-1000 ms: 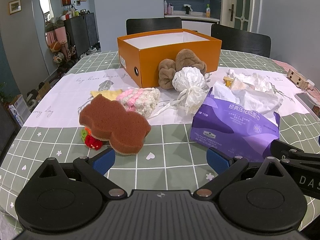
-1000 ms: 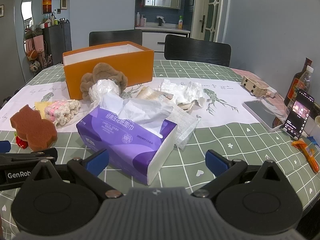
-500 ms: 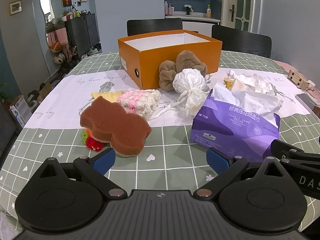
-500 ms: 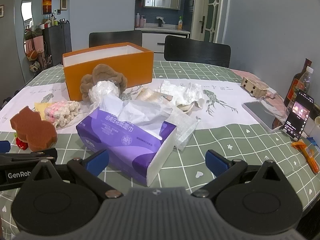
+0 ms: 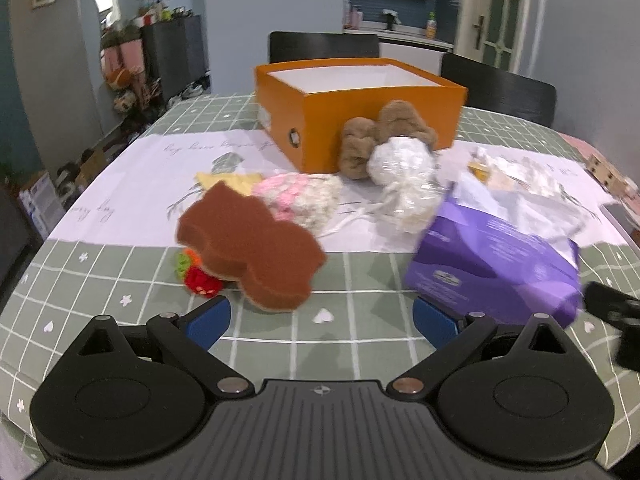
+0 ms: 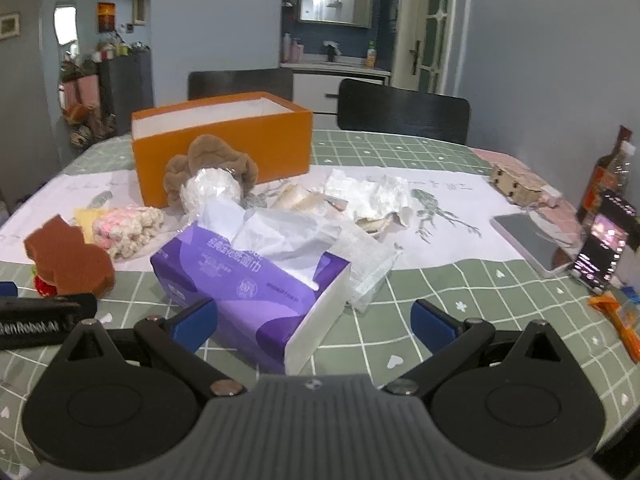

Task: Organize soft objects
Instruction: 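Reach the left tool to the brown sponge and grasp it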

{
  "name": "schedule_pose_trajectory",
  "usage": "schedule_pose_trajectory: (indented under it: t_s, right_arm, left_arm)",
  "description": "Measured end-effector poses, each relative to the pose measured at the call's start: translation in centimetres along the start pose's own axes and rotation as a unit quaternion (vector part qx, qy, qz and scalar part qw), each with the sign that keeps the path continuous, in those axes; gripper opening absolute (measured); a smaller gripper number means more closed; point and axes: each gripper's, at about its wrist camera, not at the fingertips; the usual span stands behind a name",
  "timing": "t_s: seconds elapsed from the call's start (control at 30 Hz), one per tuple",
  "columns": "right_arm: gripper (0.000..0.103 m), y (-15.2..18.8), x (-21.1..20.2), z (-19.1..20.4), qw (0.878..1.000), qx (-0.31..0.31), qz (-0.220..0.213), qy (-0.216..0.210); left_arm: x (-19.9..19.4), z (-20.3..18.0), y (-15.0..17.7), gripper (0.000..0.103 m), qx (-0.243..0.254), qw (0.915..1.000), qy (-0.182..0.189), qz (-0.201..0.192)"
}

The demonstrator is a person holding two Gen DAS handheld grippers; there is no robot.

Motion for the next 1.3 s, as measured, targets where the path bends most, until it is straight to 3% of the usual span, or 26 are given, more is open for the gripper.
schedule_pose_trajectory:
  t_s: [0.13, 0.33, 0.5, 0.67, 0.83, 0.93, 1.0, 1.03, 1.13, 1.2, 1.3]
  right_arm:
    - [0.101, -0.1, 0.3, -1.7, 1.0, 0.013, -0.008, -0.017]
    - [0.101, 0.3, 1.0, -2.7, 1.0, 0.001, -0.028, -0.006]
    - [0.101, 0.5, 1.7, -2.9, 1.0, 0.002, -0.03, -0.009]
    - [0.101, 0.3, 2.5, -3.0, 0.999, 0.003, -0.029, -0.013]
    - [0.101, 0.0, 3.3, -3.2, 0.999, 0.007, -0.03, -0.015]
    - [0.101, -0.2, 4.0, -3.2, 0.999, 0.007, -0.028, -0.014]
    - [0.101, -0.3, 4.4, -3.1, 1.0, 0.006, -0.026, -0.014]
    - [0.101, -0.3, 4.5, -3.1, 1.0, 0.006, -0.025, -0.014]
    - [0.101, -0.3, 4.9, -3.1, 1.0, 0.004, -0.024, -0.012]
    - [0.101, -0.3, 5.2, -3.1, 1.0, 0.004, -0.022, -0.01]
    - [0.101, -0.2, 5.7, -3.3, 1.0, 0.005, -0.019, -0.006]
  left_arm:
    - [0.9, 2.7, -0.3, 0.103, -0.036, 0.9993, -0.011, -0.005]
    - [2.5, 7.0, -0.8, 0.103, -0.101, 0.9947, 0.01, -0.019]
    - [3.8, 8.7, -1.1, 0.103, -0.113, 0.9922, -0.035, -0.04]
    - [5.4, 10.1, -1.5, 0.103, -0.143, 0.989, 0.001, -0.036]
    - [6.2, 10.1, -2.0, 0.103, -0.134, 0.9896, 0.007, -0.051]
    - [6.7, 10.5, -2.4, 0.103, -0.133, 0.9889, 0.04, -0.053]
    - [6.8, 10.4, -2.4, 0.102, -0.127, 0.9892, 0.042, -0.06]
    - [6.8, 10.3, -2.4, 0.082, -0.121, 0.9897, 0.041, -0.064]
    - [6.6, 10.3, -2.3, 0.06, -0.121, 0.988, 0.054, -0.08]
    - [6.6, 10.8, -2.3, 0.054, -0.134, 0.9832, 0.089, -0.087]
    - [6.3, 10.9, -2.3, 0.052, -0.129, 0.9827, 0.1, -0.087]
Point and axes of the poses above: each gripper's, at about its wrist camera, not at the fingertips, and x roughly the way its jaws point, z to its left, y to its underside, and after that the axes turned 5 degrees about y, right-handed
